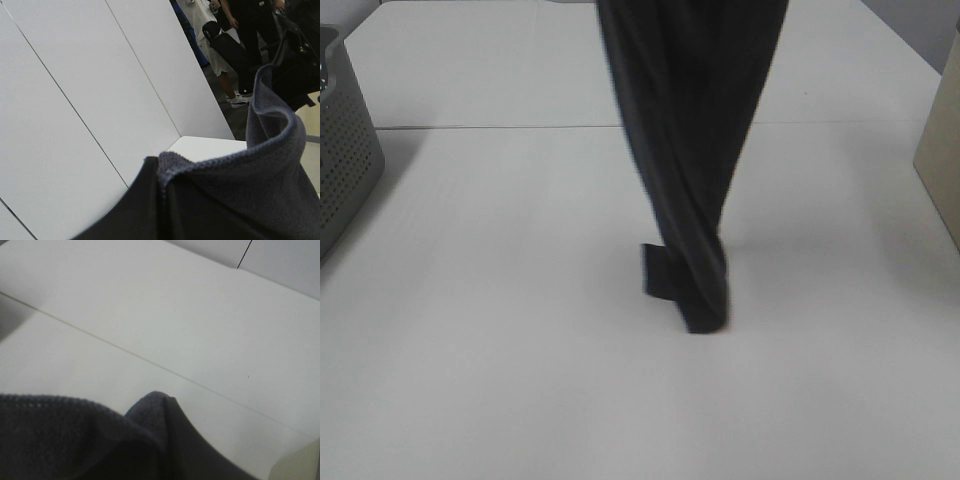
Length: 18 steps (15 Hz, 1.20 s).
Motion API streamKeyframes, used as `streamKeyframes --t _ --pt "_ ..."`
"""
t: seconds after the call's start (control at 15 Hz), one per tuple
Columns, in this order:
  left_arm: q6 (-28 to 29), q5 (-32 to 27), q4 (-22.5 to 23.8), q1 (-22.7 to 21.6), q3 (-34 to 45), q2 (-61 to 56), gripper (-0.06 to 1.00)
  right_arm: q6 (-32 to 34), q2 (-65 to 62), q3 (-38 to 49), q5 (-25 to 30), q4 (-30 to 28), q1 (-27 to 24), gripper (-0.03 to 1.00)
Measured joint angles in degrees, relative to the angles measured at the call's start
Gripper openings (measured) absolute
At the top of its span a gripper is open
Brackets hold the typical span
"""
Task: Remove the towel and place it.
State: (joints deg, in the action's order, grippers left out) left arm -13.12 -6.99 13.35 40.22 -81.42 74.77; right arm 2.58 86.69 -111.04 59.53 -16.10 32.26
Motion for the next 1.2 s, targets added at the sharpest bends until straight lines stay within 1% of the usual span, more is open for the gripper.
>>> streamKeyframes --t 0.13,0.27,0.33,0.47,0.53,0.67,0.73,0.8,0.93,1.07,1.13,1.2 --pt "0.4 1.78 -0.8 -2.23 0.0 0.11 0.0 0.0 0.0 -0.29 -3.27 -0.11 0.0 0.01" --pt "0.69 4.13 -3.38 -4.98 0.0 1.32 0.0 0.0 0.0 -0.29 -5.39 -0.17 0.0 0.01" --pt "0.74 5.5 -3.84 -5.79 0.0 2.29 0.0 0.0 0.0 -0.29 -6.99 -0.17 0.0 0.01" --pt "0.74 7.45 -4.24 -5.9 0.0 4.07 0.0 0.0 0.23 -0.29 -9.68 -0.46 0.0 0.01" --pt "0.74 8.94 -4.41 -5.9 0.0 5.16 0.0 0.0 0.52 -0.29 -11.69 -1.32 0.0 0.01" --pt "0.74 13.87 -4.53 -6.65 0.0 7.1 0.0 0.34 1.66 -0.29 -14.21 -4.41 0.0 0.01" --pt "0.74 18.45 -5.04 -7.05 0.0 7.96 0.0 1.83 2.69 -0.29 -16.04 -8.25 0.0 0.01" --pt "0.74 20.68 -5.04 -7.05 0.0 8.37 0.0 2.98 3.09 -0.29 -17.3 -9.91 0.0 0.01" --pt "0.52 24.01 -5.04 -7.68 0.0 9.51 0.0 5.21 3.21 -0.29 -20.45 -12.2 0.0 0.01" --pt "0.4 27.5 -5.84 -10.2 0.0 10.66 0.0 6.93 3.21 -0.29 -24.12 -13.58 0.0 0.01" --pt "0.4 28.71 -6.36 -11.06 0.0 10.94 0.0 7.33 3.27 -0.29 -24.75 -13.75 0.0 0.01" --pt "0.4 31.4 -7.22 -12.66 0.0 11.52 0.0 7.45 3.5 -0.29 -25.78 -13.87 0.0 0.01"
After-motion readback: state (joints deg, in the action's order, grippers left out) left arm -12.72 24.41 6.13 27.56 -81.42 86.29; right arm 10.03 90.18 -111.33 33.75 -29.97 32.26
